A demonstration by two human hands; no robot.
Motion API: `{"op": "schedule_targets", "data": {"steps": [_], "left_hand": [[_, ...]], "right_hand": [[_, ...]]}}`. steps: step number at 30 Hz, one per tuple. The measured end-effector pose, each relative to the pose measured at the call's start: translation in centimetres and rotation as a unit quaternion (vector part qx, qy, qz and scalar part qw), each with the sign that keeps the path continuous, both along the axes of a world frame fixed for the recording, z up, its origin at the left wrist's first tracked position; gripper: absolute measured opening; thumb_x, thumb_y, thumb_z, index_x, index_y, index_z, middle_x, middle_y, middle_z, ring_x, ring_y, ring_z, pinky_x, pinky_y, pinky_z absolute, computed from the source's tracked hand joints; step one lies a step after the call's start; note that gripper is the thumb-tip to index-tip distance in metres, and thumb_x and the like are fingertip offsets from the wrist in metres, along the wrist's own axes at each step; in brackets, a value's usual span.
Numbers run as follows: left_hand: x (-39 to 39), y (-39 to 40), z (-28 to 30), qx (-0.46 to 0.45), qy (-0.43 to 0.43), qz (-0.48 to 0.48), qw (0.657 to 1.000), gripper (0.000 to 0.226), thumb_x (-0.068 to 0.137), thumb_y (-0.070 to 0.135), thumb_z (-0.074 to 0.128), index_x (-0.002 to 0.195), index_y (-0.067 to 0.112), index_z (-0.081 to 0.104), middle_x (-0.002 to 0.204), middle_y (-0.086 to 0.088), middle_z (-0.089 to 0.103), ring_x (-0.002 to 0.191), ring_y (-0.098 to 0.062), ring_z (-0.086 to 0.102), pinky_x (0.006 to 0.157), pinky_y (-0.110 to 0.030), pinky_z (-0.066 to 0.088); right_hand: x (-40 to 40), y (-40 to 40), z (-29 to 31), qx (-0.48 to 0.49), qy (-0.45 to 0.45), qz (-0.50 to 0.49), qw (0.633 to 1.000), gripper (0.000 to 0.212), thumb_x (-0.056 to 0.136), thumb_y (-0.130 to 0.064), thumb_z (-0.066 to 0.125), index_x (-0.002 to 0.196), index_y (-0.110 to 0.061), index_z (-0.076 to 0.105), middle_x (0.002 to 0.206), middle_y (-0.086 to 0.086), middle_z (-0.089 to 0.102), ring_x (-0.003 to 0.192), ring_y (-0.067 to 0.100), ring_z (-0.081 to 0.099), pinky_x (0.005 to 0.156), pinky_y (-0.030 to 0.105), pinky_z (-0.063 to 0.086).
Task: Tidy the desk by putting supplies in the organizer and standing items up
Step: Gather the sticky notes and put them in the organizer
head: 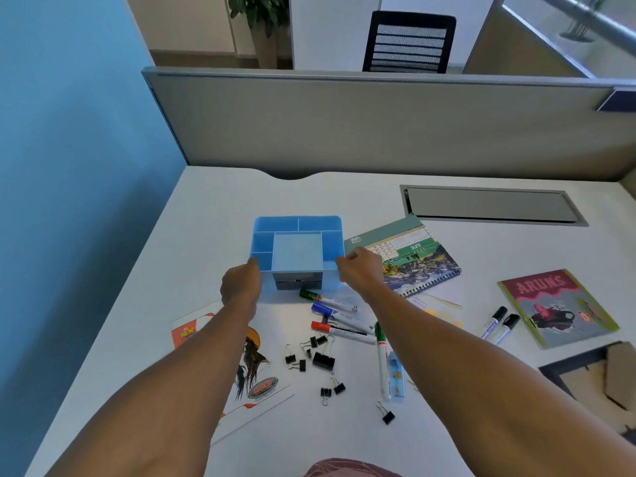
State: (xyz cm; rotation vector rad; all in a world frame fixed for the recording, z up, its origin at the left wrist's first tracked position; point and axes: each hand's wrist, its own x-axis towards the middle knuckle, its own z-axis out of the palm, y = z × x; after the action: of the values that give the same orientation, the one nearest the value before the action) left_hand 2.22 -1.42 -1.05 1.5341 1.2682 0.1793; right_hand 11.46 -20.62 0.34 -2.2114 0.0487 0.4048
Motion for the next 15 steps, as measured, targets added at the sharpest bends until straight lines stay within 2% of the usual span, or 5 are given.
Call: {"op": "schedule_targets", "data": {"steps": [4,7,11,13,15], "left_hand": [[-1.4,-0.7,-1.3,0.001,-0.019,0.050,0.999,0.070,0.094,0.070,0.026,0.103,0.009,0.058,0.096,-0.010,0.063,0.090,-0.027,0.064,0.087,-0.046,0.056],[-2.6,-1.1,-3.6,-0.046,-0.004,0.068,0.997,0.077,0.089,0.073,0.016,0.107,0.011,0.060,0.105,-0.010,0.067,0.097,-0.032,0.066,0.093,-0.051,0.053],[-3.3,-2.6,-5.0,-0.032,0.059,-0.056,0.996,0.041,0.094,0.035,0.035,0.097,0.006,0.063,0.108,-0.020,0.068,0.096,-0.037,0.064,0.082,-0.044,0.053],[-3.5,-3.9,-4.7,0.019,0.102,-0.138,0.985,0.027,0.092,0.017,0.043,0.089,0.003,0.066,0.096,-0.018,0.070,0.088,-0.034,0.064,0.071,-0.036,0.048],[-3.6,-5.3,-4.4,0.031,0.100,-0.195,0.975,0.026,0.088,0.018,0.046,0.081,0.007,0.068,0.084,-0.014,0.071,0.086,-0.031,0.066,0.074,-0.036,0.051]], "right_hand": [[-0.8,-1.3,-0.6,-0.033,-0.024,0.007,0.999,0.026,0.095,-0.029,0.043,0.084,-0.008,0.054,0.077,0.008,0.060,0.073,0.024,0.059,0.064,0.033,0.048],[-1.3,-2.8,-1.2,-0.080,-0.012,0.010,0.997,0.015,0.089,-0.013,0.045,0.095,-0.006,0.057,0.084,0.006,0.058,0.074,0.018,0.052,0.056,0.025,0.035],[-1.8,-4.2,-2.5,-0.139,0.026,0.058,0.988,0.012,0.079,-0.005,0.051,0.085,-0.004,0.062,0.079,0.006,0.061,0.068,0.016,0.053,0.058,0.024,0.045],[-2.1,-4.6,-3.0,-0.166,0.022,0.111,0.980,0.020,0.084,-0.009,0.055,0.098,-0.004,0.068,0.097,0.008,0.067,0.082,0.018,0.059,0.071,0.026,0.049],[-2.4,-4.7,-3.3,-0.188,0.006,0.166,0.968,0.028,0.088,-0.016,0.057,0.112,-0.006,0.068,0.113,0.007,0.066,0.099,0.021,0.061,0.079,0.028,0.049]]}}
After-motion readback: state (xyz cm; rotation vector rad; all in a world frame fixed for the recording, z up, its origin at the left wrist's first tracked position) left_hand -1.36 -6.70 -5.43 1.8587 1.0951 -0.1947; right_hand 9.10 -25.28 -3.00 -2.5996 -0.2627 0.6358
